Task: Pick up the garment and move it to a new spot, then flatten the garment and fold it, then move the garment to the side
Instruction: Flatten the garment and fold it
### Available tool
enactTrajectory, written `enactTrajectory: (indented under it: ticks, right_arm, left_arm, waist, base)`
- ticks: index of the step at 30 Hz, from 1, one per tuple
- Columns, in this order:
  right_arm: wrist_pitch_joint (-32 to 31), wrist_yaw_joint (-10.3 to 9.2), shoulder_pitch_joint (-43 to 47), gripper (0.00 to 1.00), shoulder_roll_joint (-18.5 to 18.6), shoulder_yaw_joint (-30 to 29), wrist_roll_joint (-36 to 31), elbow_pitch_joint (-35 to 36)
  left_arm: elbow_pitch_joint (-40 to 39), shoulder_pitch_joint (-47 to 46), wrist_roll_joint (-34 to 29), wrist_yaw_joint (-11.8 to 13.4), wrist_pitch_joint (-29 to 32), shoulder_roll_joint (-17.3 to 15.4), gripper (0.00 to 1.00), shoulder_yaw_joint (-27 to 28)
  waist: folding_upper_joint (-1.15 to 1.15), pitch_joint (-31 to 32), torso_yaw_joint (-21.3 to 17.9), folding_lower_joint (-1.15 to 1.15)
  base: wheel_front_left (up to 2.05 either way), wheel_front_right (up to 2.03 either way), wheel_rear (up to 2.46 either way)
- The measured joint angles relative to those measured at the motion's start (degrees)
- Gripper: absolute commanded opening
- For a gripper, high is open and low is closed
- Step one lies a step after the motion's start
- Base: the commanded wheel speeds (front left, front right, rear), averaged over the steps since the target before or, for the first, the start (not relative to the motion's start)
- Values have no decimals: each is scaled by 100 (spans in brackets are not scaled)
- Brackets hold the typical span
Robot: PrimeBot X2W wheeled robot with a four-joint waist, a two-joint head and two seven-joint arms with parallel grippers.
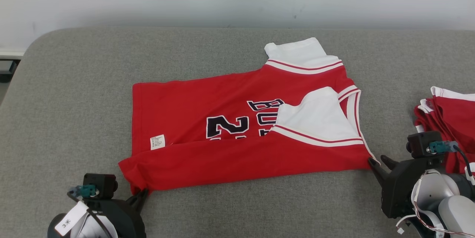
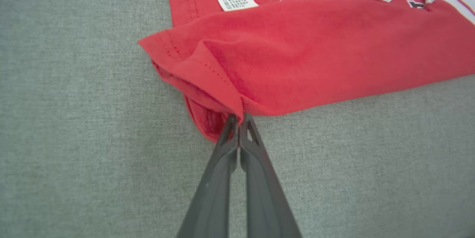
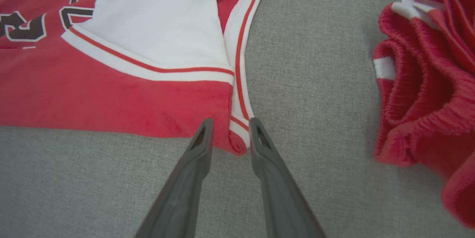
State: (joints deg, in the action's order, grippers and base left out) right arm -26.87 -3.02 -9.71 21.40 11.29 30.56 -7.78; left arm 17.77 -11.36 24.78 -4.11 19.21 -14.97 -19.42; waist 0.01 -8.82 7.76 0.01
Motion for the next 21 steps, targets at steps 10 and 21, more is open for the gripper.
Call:
enactTrajectory:
  ticks: [10,21]
  right_arm:
    - [-199,51,-275,40,-105,142,1,-409]
    - [-245,102,-349,0,-157,201,2,-667]
  left_arm:
    - [-31,-94,46,1,69,8,0,0]
    - [20,-94,57,1,99,21,0,19]
  waist:
    - [0,-79,33,-1]
    - [0,-13,35,-1]
  base:
    - [0,0,0]
    - [0,0,0]
